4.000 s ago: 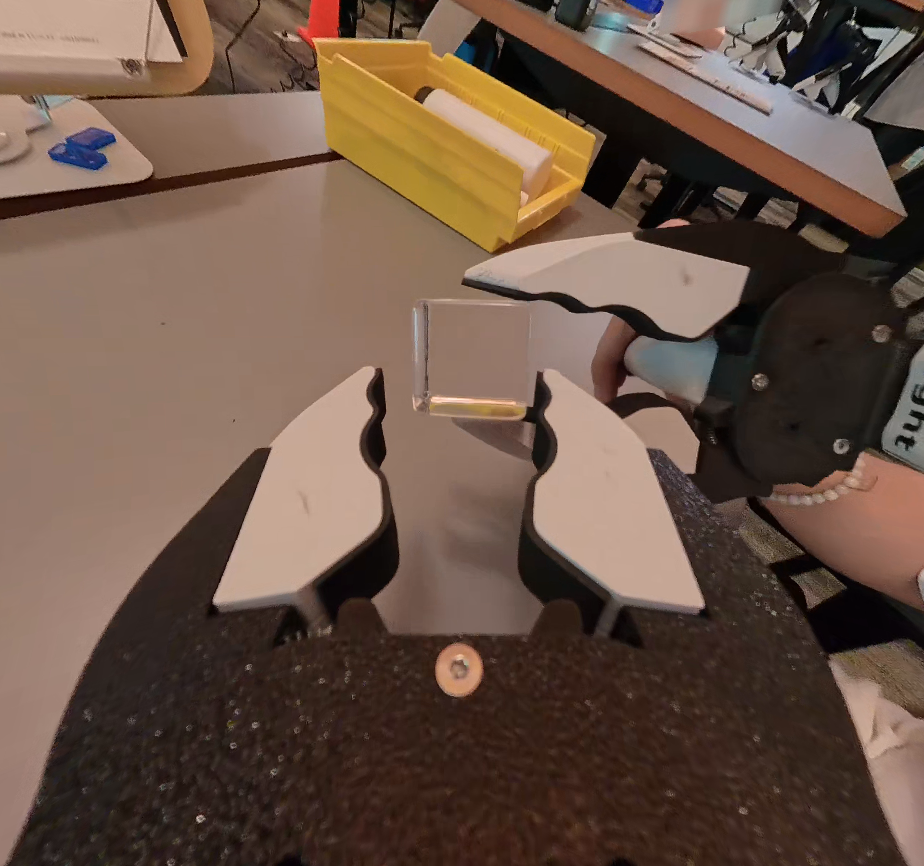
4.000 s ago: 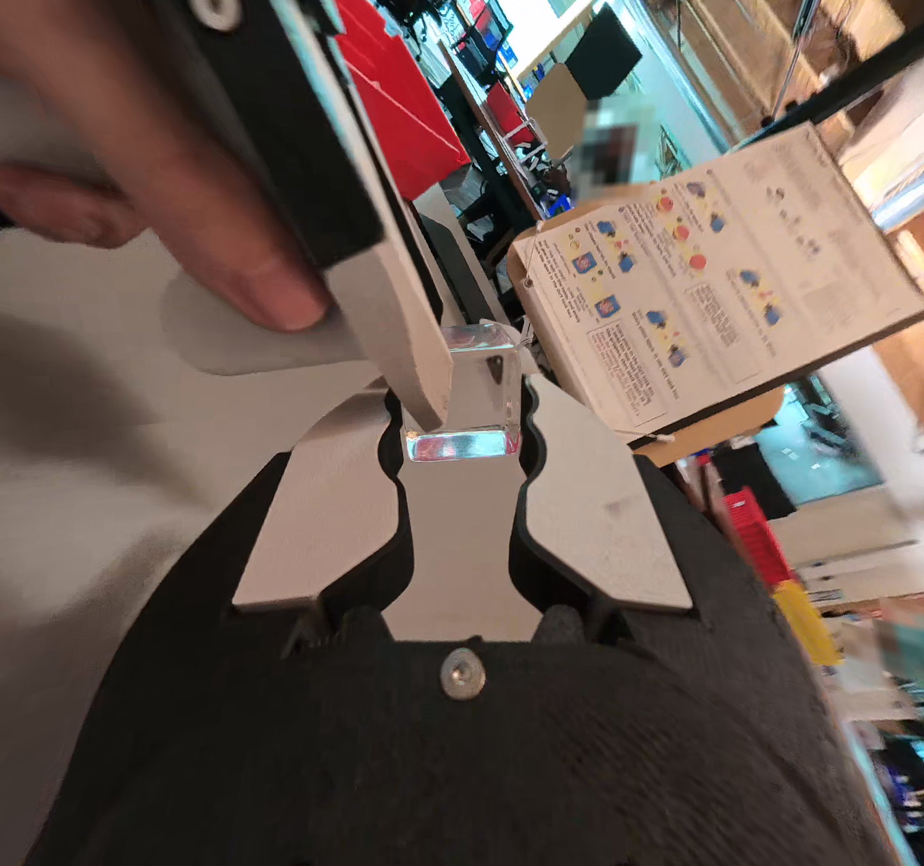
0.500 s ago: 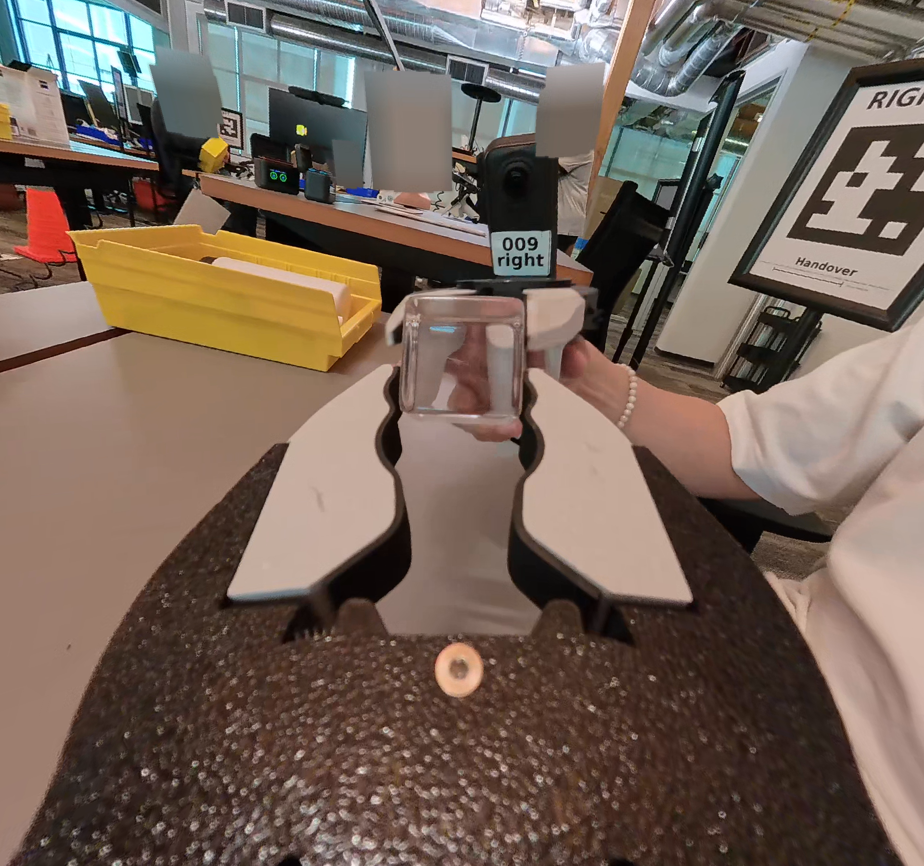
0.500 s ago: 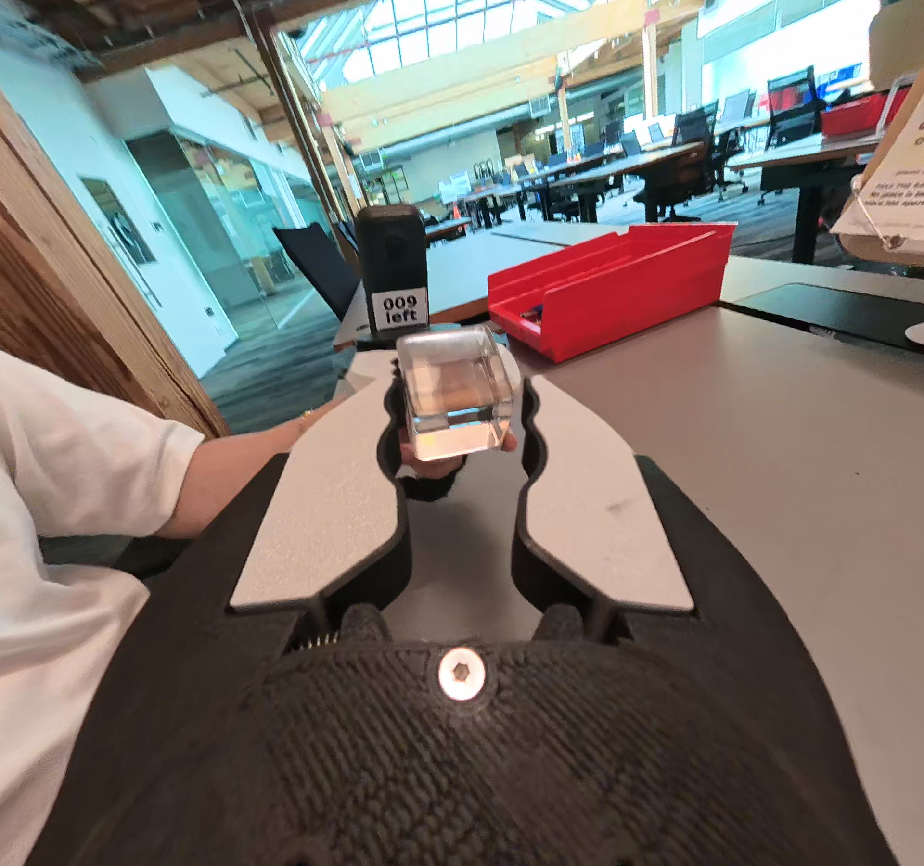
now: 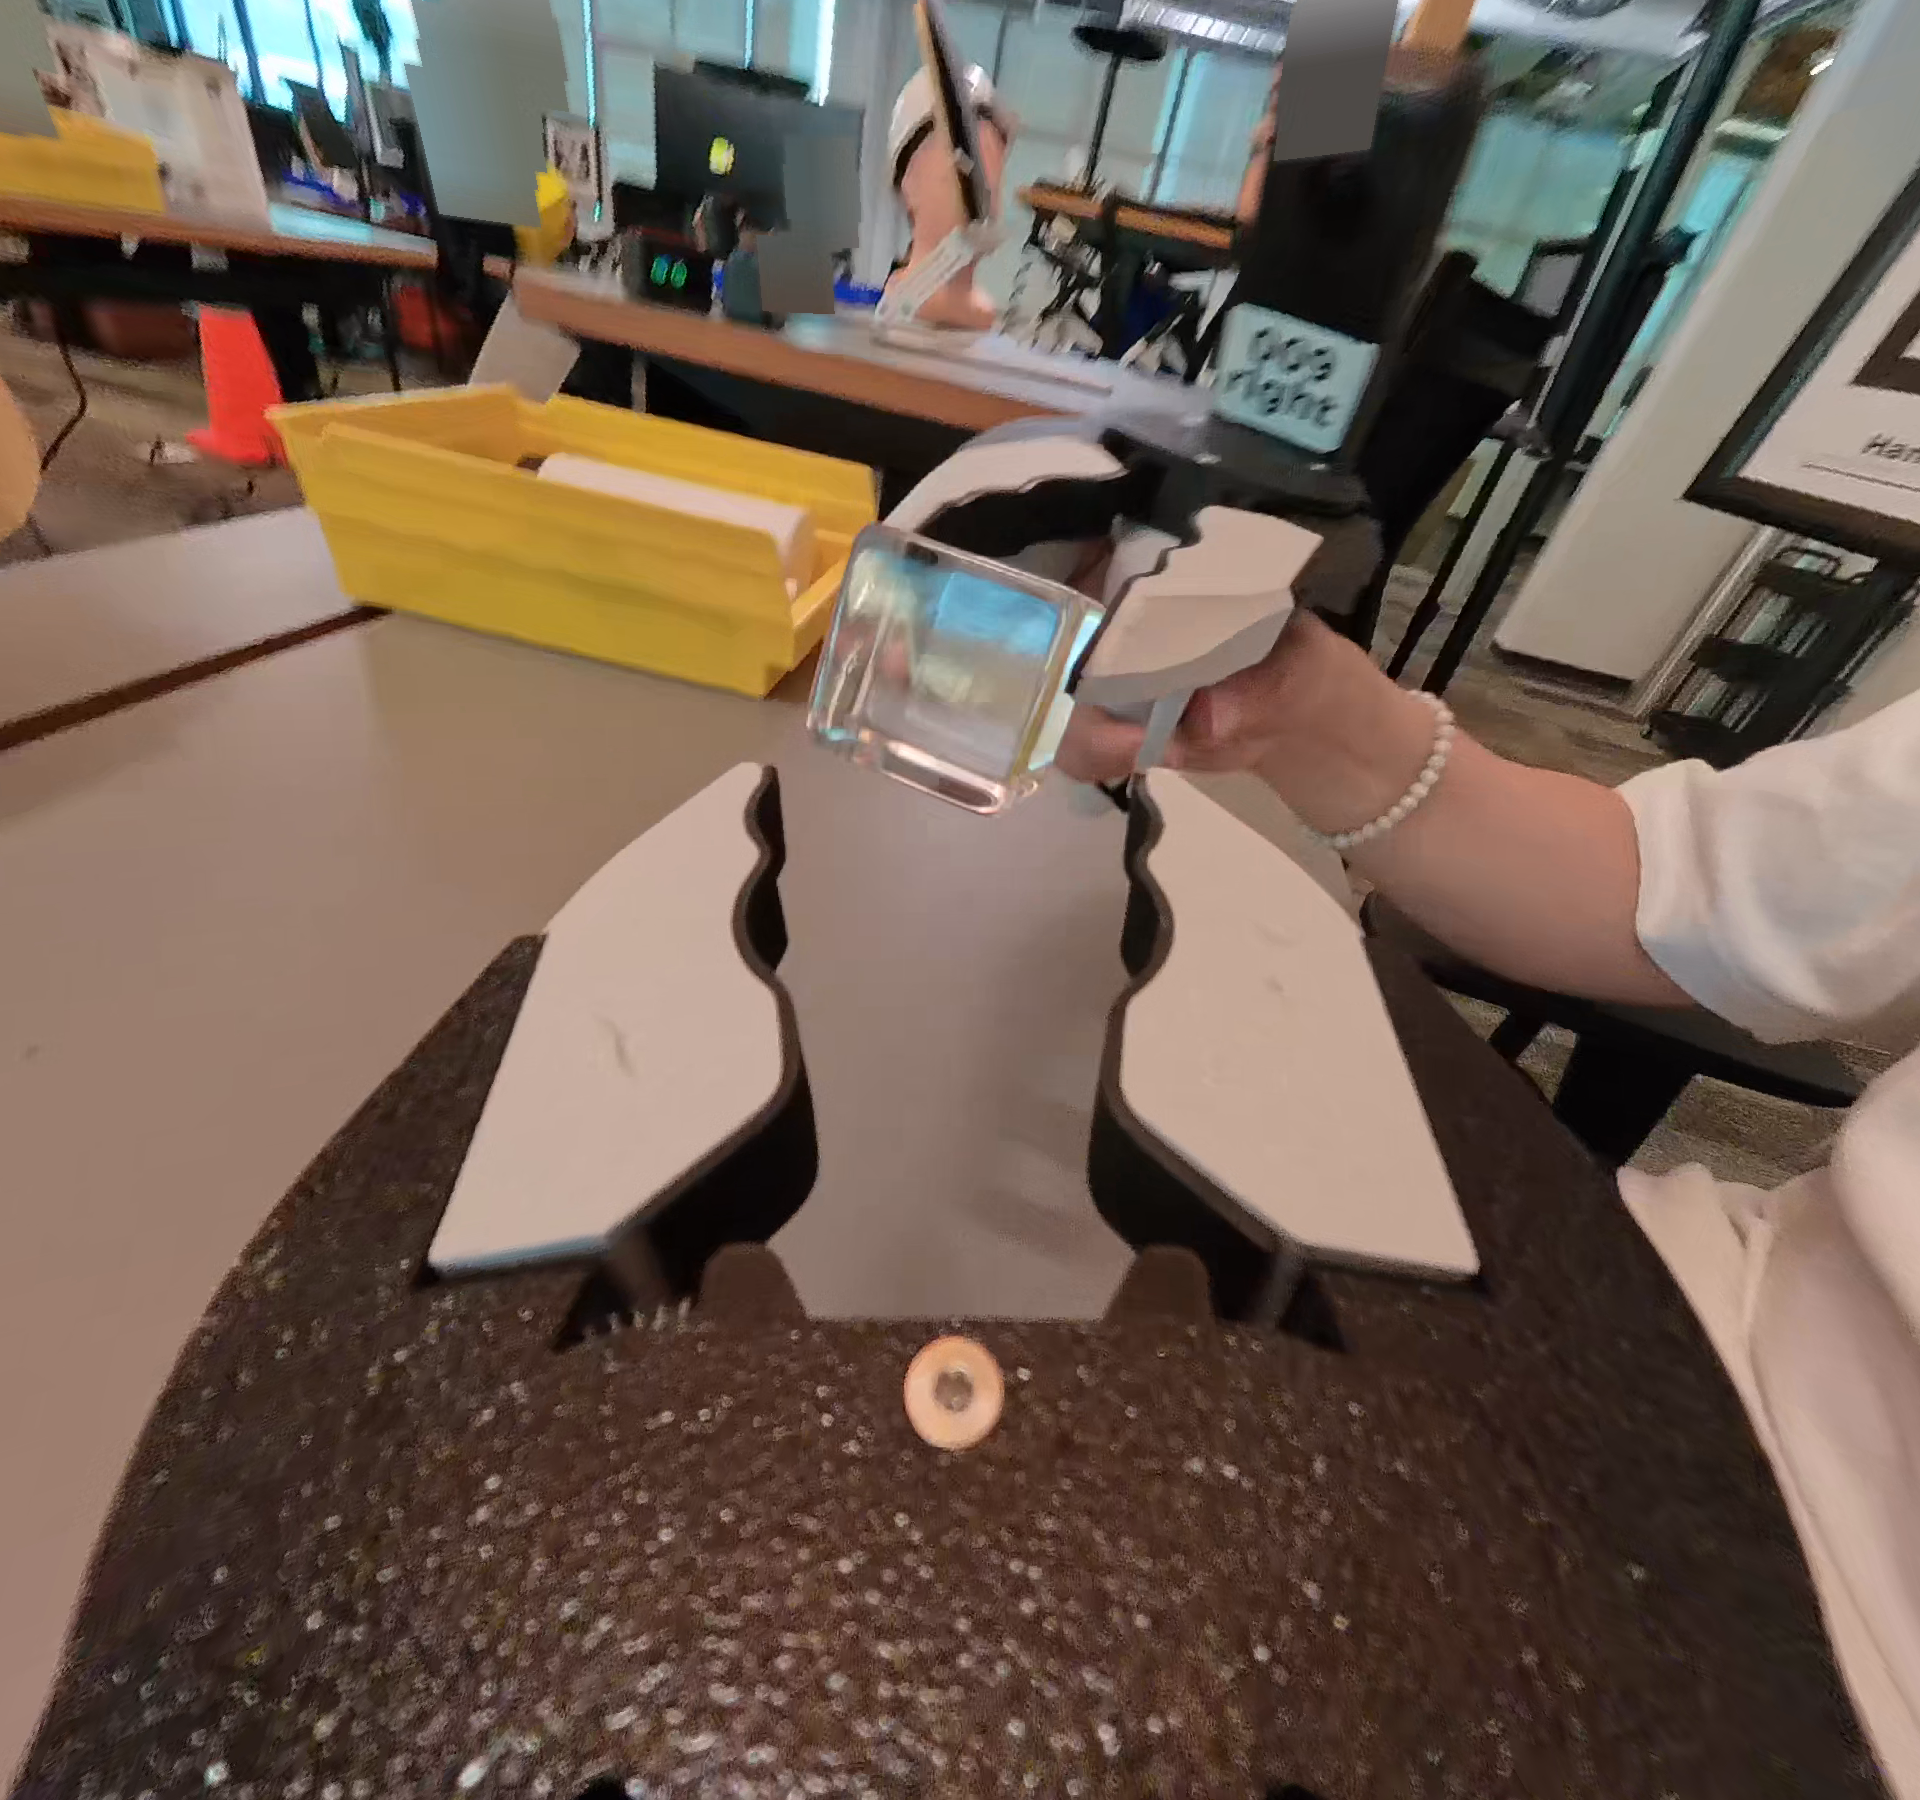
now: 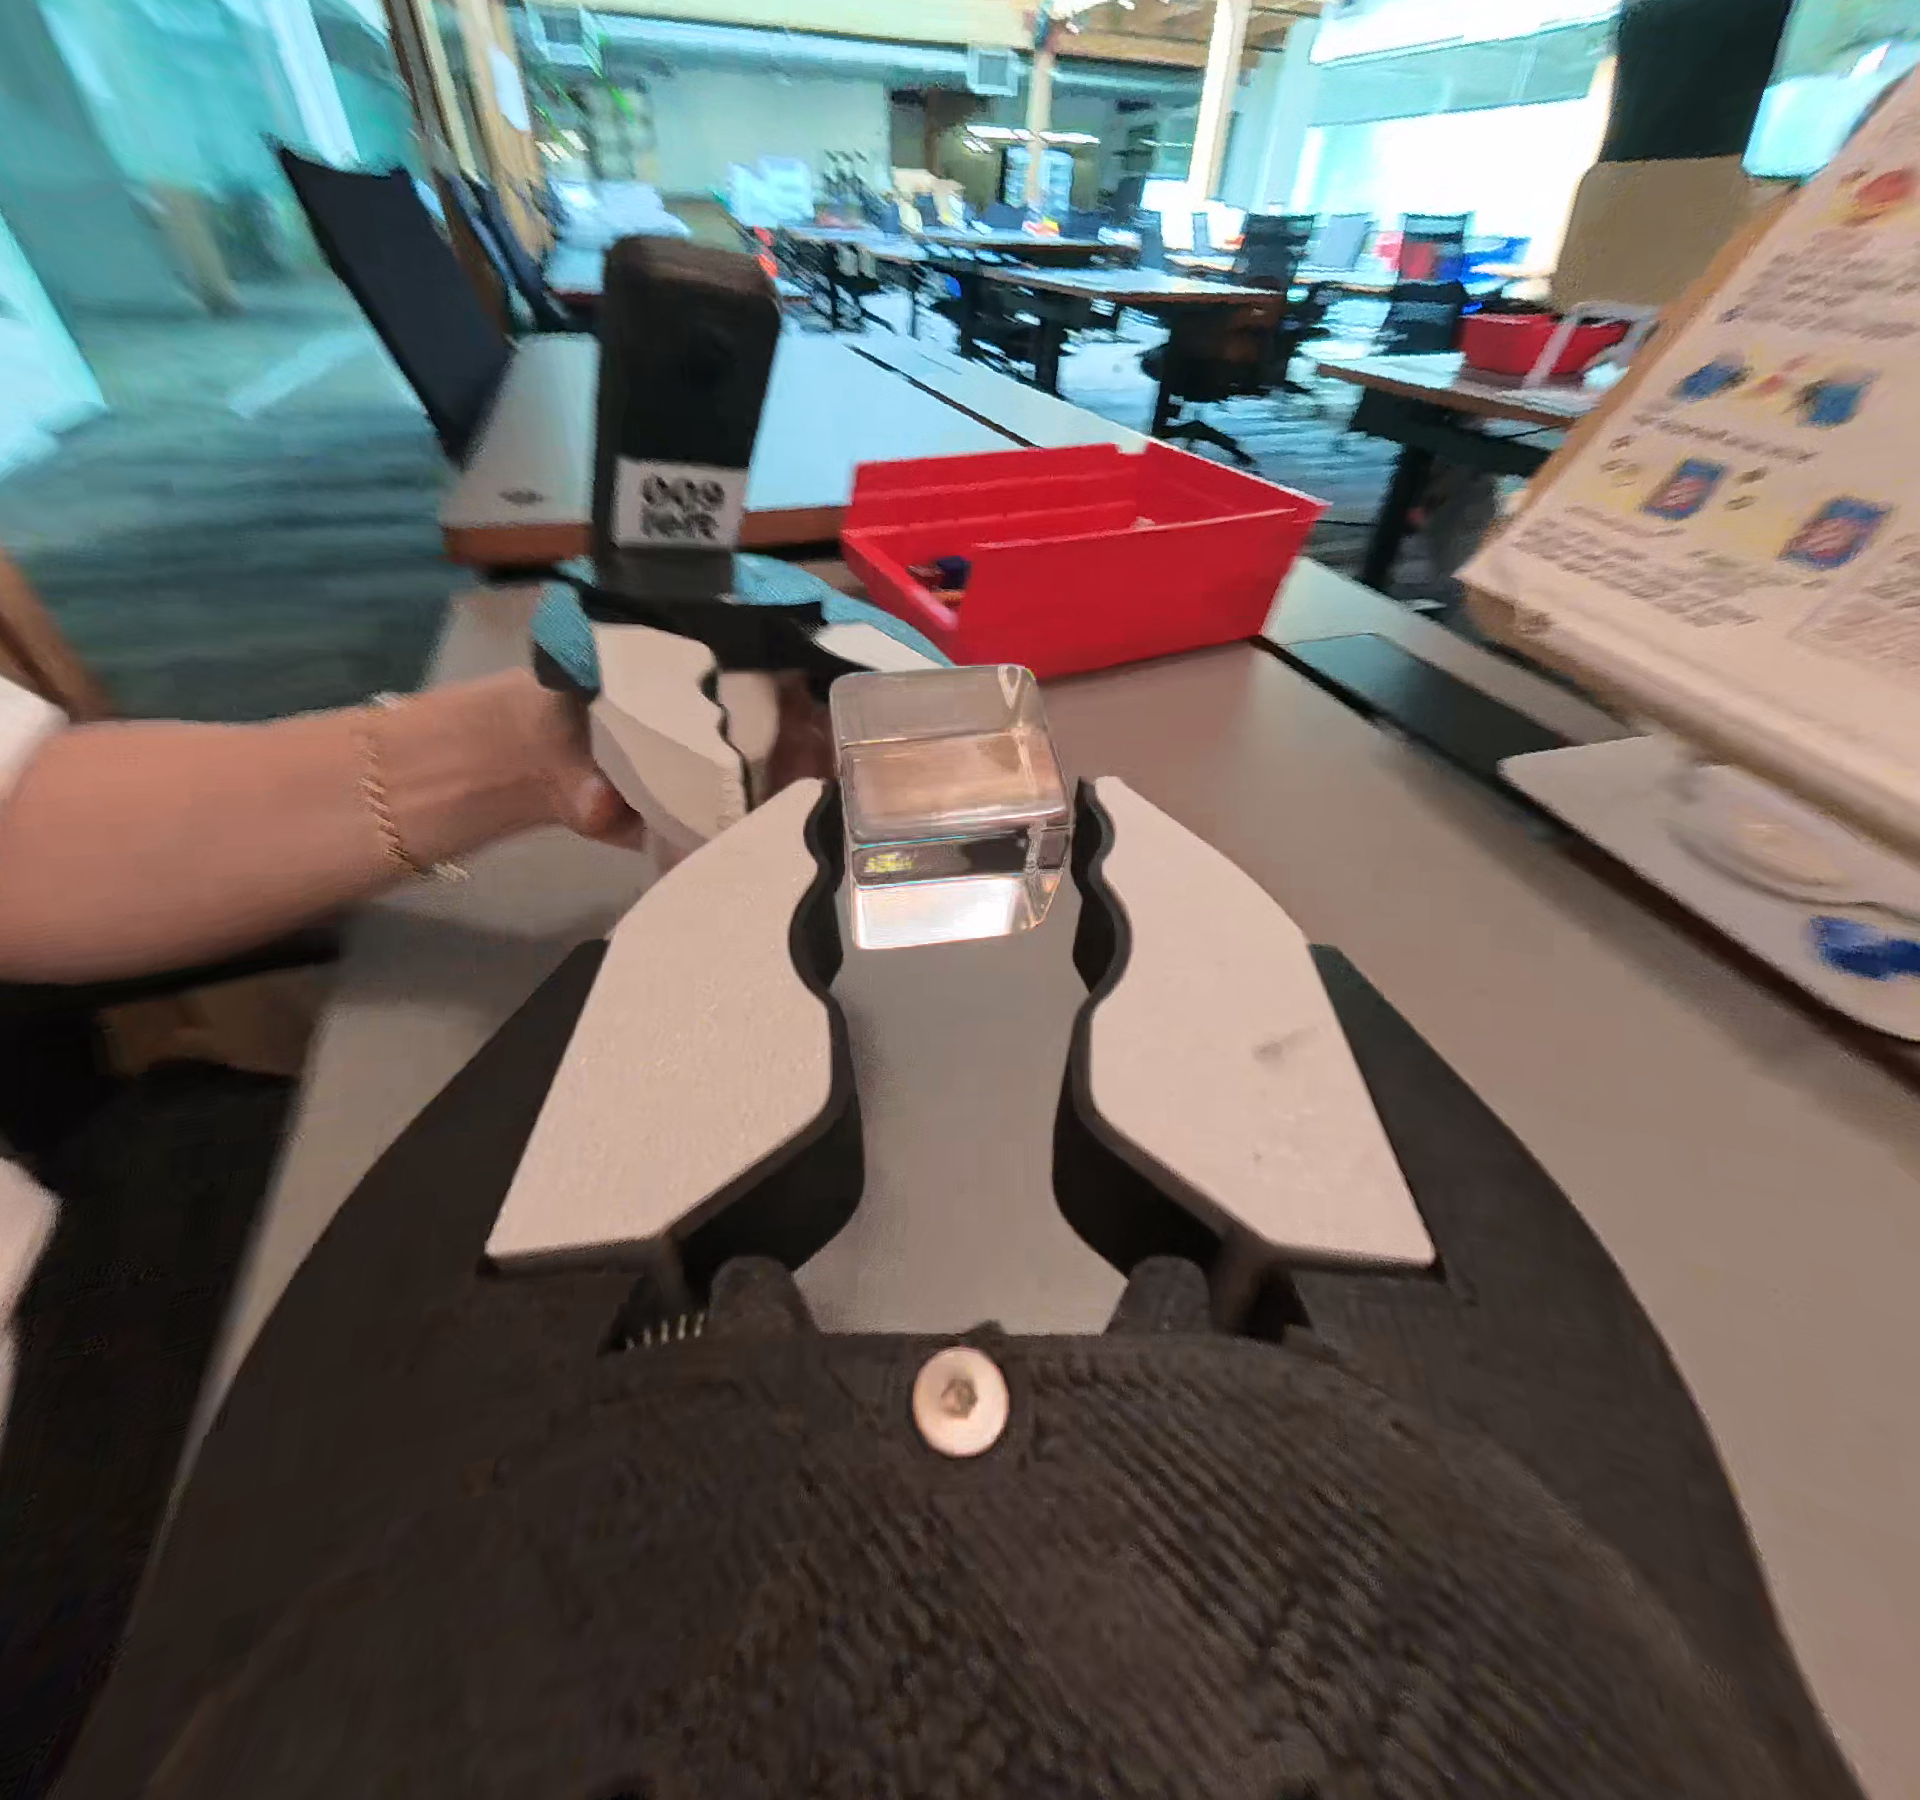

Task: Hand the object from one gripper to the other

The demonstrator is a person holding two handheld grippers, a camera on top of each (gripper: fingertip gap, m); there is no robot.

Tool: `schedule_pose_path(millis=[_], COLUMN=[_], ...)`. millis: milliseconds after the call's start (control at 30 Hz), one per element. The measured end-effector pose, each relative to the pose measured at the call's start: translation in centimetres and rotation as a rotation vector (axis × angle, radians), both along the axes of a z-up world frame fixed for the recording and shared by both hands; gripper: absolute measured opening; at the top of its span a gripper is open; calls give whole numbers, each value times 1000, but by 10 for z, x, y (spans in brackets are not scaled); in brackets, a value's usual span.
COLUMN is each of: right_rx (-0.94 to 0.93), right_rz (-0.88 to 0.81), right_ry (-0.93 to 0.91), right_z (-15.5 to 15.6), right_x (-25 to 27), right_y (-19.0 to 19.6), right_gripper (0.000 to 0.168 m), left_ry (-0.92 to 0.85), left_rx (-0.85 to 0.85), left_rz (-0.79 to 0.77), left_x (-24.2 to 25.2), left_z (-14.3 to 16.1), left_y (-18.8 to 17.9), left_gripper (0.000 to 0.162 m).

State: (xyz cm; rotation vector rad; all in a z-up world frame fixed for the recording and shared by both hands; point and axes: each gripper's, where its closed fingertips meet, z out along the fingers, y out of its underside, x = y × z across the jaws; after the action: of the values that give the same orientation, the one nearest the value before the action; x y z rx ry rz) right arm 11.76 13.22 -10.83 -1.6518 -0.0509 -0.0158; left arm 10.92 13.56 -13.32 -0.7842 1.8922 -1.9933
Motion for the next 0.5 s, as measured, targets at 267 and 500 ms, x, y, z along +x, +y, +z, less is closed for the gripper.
schedule_pose_path(millis=[267,500], right_rx=[-192,-238], right_rz=[-99,-91], right_ry=[-473,-616], right_z=[-19,-30], right_x=[-6,-13], right_y=[8,13], right_gripper=[43,42], left_ry=[557,606], left_rx=[-244,-326], left_rz=[-126,-204], left_x=[-9,-7], left_z=[-8,-20], left_y=[-3,-3], left_gripper=[60,47])
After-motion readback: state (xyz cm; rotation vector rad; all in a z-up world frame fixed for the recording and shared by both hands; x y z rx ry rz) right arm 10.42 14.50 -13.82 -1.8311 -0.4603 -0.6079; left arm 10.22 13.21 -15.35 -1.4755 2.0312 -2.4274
